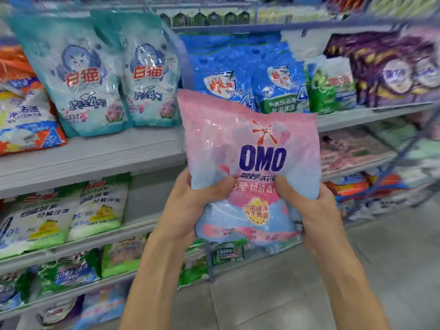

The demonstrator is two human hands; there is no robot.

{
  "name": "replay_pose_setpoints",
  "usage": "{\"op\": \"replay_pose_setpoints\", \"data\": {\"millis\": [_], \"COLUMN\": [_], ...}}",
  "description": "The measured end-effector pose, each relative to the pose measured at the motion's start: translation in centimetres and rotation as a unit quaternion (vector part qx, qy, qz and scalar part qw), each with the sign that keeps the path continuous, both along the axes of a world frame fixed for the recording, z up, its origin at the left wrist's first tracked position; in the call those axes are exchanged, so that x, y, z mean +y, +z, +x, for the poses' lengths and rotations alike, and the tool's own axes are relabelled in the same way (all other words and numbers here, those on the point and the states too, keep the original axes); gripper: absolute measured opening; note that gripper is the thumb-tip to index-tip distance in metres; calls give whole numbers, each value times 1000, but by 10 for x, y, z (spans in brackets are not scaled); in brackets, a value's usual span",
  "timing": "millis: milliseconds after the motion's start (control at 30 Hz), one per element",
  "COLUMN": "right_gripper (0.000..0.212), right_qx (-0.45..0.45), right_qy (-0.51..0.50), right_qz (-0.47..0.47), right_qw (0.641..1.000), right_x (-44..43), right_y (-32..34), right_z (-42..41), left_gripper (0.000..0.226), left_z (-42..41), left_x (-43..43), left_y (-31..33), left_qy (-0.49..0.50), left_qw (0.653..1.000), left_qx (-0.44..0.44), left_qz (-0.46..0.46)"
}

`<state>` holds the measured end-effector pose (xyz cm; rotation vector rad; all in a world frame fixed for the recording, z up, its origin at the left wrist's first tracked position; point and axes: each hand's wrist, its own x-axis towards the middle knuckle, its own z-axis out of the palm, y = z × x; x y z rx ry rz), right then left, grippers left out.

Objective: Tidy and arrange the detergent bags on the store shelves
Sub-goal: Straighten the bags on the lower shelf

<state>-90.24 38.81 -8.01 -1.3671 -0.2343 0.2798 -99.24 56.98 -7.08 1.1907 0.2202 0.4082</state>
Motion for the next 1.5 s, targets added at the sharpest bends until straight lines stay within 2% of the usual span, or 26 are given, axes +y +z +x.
{"op": "replay_pose_setpoints", "data": {"millis": [167, 267, 367, 467, 633, 733, 800, 1000, 1133, 1333, 1500], "right_gripper": [36, 26, 28, 29, 27, 31, 36, 34, 23, 16, 21], "right_qx": [-23, -26, -5, 6, 22, 28, 23, -8, -29, -73, -92], "right_qy": [-71, -84, -99, -114, -156, -183, -191, -204, -218, -219, -211], "right_qz": [-2, 16, 33, 48, 61, 63, 70, 60, 53, 42, 33], "right_qw": [997, 996, 995, 992, 986, 981, 979, 977, 974, 972, 973], "right_x": [-72, -116, -157, -192, -248, -274, -288, -322, -352, -405, -460], "right_y": [33, 40, 40, 37, 32, 29, 27, 37, 55, 75, 80], "right_z": [33, 53, 71, 88, 131, 164, 187, 275, 343, 434, 528], "left_gripper": [45, 50, 59, 53, 35, 36, 33, 31, 36, 27, 31], "left_z": [45, 72, 100, 127, 174, 208, 237, 332, 409, 515, 606], "left_x": [-69, -107, -136, -169, -227, -255, -269, -302, -331, -380, -432], "left_y": [24, 36, 44, 48, 50, 52, 55, 65, 73, 82, 79], "left_qy": [10, -6, -32, -36, -50, -73, -80, -76, -78, -90, -96], "left_qw": [1000, 999, 997, 995, 998, 997, 996, 997, 997, 996, 994], "left_qx": [12, 35, 66, 79, 39, 29, 28, 2, -5, -29, -47], "left_qz": [24, -2, -34, -40, -3, 2, 2, 6, -6, -3, -8]}}
